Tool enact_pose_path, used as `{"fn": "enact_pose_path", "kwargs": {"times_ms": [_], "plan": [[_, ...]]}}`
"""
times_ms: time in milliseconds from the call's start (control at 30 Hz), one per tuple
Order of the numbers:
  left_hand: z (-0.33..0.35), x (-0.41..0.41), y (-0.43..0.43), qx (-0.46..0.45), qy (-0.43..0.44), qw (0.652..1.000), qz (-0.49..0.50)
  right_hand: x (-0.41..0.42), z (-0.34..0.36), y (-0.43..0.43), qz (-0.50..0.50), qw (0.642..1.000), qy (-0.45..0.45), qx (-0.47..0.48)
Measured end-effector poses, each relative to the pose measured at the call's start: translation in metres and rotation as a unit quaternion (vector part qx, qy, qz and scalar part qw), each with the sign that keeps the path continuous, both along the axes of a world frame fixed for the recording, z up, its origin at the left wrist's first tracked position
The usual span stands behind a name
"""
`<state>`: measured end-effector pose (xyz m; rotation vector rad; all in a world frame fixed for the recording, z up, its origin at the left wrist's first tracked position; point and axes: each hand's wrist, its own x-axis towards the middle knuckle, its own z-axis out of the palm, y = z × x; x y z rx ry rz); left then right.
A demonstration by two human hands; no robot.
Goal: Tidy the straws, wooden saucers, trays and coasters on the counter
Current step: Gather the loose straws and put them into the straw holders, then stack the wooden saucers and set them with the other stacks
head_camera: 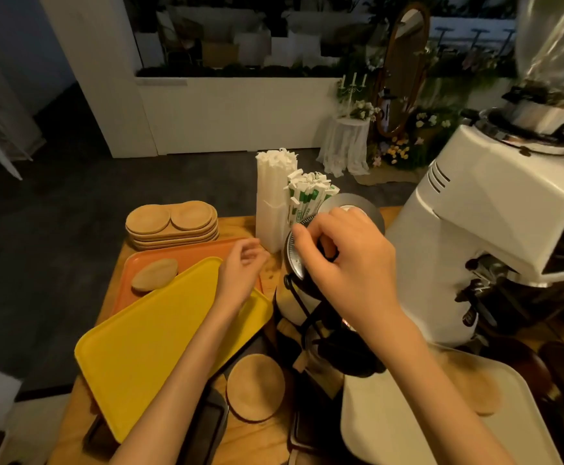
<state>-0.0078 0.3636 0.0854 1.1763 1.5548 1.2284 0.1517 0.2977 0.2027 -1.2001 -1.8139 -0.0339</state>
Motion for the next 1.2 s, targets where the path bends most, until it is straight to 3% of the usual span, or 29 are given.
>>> {"fn": "enact_pose_path", "kwargs": {"times_ms": [167,467,733,1000,1200], "plan": [[-0.003,0.015,-0.099,-0.024,-0.097,0.995,-0.027,0.010,-0.014,-0.035,0.041,0.996,0.065,0.051],[-0.048,0.037,-0.252,-0.141,-0.173,0.972,-0.068,0.027,-0.117,-0.139,0.051,0.982,0.058,-0.174],[-0.068,0.051,-0.313,-0.250,-0.167,0.948,-0.102,0.093,-0.153,-0.226,-0.056,0.950,0.092,-0.292],[-0.073,0.089,-0.315,-0.247,-0.126,0.952,-0.131,0.171,-0.154,-0.254,-0.124,0.932,0.132,-0.312],[-0.081,0.126,-0.311,-0.239,-0.081,0.961,-0.117,0.247,-0.133,-0.238,-0.143,0.939,0.092,-0.299]]}}
